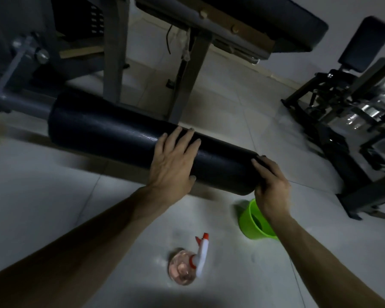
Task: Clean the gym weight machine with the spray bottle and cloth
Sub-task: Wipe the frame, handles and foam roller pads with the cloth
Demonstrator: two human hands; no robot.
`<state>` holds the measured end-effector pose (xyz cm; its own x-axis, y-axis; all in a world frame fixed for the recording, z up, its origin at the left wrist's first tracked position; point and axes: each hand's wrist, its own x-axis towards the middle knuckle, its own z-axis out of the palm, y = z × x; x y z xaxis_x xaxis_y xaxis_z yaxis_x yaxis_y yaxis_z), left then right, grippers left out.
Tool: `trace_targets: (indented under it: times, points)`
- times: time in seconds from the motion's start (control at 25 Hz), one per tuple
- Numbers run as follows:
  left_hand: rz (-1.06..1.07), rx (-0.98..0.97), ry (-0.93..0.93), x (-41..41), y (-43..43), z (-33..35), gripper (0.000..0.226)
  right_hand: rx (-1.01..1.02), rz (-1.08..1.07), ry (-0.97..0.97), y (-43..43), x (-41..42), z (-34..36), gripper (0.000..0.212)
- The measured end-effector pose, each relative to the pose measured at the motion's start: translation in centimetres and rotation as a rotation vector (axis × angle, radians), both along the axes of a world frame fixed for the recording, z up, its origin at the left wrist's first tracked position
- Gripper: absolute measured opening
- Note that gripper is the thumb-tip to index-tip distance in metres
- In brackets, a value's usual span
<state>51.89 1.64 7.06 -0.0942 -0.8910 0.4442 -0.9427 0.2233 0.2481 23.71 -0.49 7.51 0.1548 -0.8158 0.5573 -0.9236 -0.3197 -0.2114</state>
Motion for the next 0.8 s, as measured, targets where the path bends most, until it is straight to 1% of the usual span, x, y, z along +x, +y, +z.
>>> trace_targets:
  times: [0.08,0.16,0.2,0.28,0.36,0.4,0.48,0.56,0.6,0.64,0.68,0.72,0.76,0.8]
  points:
    - [-0.003,-0.003,-0.049,-1.1,-0.1,-0.3,0.096,-0.018,-0.055,-0.135,0.3,2.0,-0.6,0.071]
    - [0.02,-0.001,-0.076,-1.9,-0.4,-0.7,0.1,-0.016,0.012,-0.2,0.3,7.2,-0.7,0.067]
    - [0.039,0.0,-0.085,-2.1,-0.5,-0.8,0.102,-0.012,0.07,-0.202,0.3,9.7,-0.6,0.064]
    - [0.071,-0.003,-0.103,-2.4,-0.6,-1.0,0.105,-0.033,0.193,-0.11,0.2,11.3,-0.2,0.058]
    - [0.079,-0.014,-0.096,-2.6,-0.6,-1.2,0.104,-0.058,0.231,-0.032,-0.1,8.4,-0.1,0.063]
    - [0.08,-0.019,-0.085,-2.6,-0.7,-1.1,0.102,-0.071,0.183,-0.047,-0.2,6.3,-0.2,0.066]
    - [0.083,-0.027,-0.073,-2.6,-0.9,-1.0,0.1,-0.069,0.045,-0.18,-0.1,2.7,-0.3,0.068]
    - [0.079,-0.031,-0.064,-2.6,-1.0,-0.9,0.099,-0.034,-0.1,-0.353,-1.2,1.5,-0.5,0.064]
    - [0.072,-0.031,-0.062,-2.6,-1.1,-0.9,0.099,0.007,-0.163,-0.524,-2.4,1.4,-0.3,0.06]
    - [0.066,-0.025,-0.065,-2.6,-1.1,-0.9,0.099,0.066,-0.204,-0.734,-3.8,1.4,0.0,0.057]
    - [0.064,-0.016,-0.066,-2.6,-1.1,-0.9,0.099,0.134,-0.207,-0.919,-4.7,1.4,0.3,0.055]
    - [0.066,-0.007,-0.067,-2.5,-1.2,-0.9,0.099,0.177,-0.197,-1.035,-4.9,1.4,0.0,0.053]
    - [0.067,0.002,-0.068,-2.4,-1.3,-0.7,0.1,0.192,-0.205,-1.053,-4.2,1.4,-0.6,0.052]
    - [0.067,0.012,-0.068,-2.4,-1.4,-0.5,0.1,0.19,-0.206,-1.031,-2.7,1.4,-1.2,0.053]
